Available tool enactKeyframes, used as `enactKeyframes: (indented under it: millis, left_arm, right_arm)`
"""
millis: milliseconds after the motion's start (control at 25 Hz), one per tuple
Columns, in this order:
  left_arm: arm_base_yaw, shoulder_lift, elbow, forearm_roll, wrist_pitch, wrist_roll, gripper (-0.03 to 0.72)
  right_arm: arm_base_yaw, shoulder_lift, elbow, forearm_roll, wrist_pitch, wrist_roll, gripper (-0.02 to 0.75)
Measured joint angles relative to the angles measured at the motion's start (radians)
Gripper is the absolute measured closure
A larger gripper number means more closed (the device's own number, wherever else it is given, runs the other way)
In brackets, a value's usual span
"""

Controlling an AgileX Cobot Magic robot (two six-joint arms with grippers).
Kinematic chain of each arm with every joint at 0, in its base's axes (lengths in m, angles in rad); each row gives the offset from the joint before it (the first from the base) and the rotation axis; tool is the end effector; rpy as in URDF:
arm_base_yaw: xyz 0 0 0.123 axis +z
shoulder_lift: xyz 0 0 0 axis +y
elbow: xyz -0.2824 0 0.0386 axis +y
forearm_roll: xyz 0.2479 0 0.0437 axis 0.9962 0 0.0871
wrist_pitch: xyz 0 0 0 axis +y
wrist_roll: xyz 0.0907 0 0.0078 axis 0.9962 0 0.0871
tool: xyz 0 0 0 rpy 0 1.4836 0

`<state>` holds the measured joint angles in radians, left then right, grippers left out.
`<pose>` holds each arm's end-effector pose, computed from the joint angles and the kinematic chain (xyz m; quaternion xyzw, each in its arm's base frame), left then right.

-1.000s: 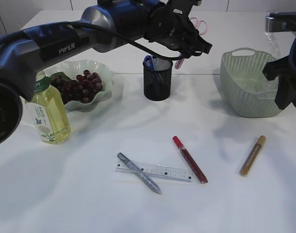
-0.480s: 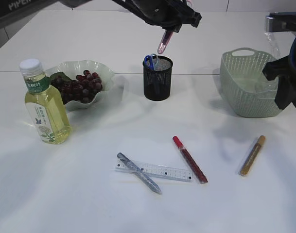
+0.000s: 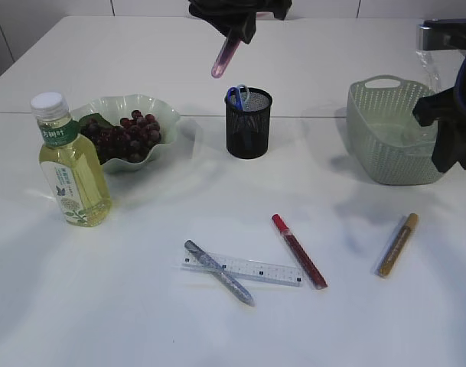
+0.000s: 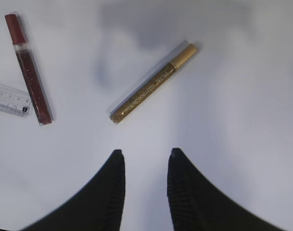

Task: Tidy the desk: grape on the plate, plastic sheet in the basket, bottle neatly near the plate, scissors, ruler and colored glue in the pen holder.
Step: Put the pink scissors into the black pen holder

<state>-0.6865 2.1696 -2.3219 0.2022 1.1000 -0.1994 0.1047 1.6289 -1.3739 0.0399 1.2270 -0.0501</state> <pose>0.3880 -0.2969 0.3478 0.2362 0.9025 -0.0577 0.3555 0.3195 0.0370 0.2929 -0.0720 0.9933 0.0217 0.0873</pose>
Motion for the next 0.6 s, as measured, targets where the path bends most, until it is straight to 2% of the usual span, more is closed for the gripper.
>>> enactKeyframes:
  millis: [240,600]
  left_arm:
    - [0.0,-0.053,0.0,-0.013,0.137,0.011,0.512]
    - [0.0,-0.165,0.008,-0.098,0.157,0.018,0.511]
  right_arm:
    - [0.0,0.0,0.0,0.008,0.0,0.0,0.501]
    - [0.0,0.0,0.0,0.03,0.0,0.0,0.501]
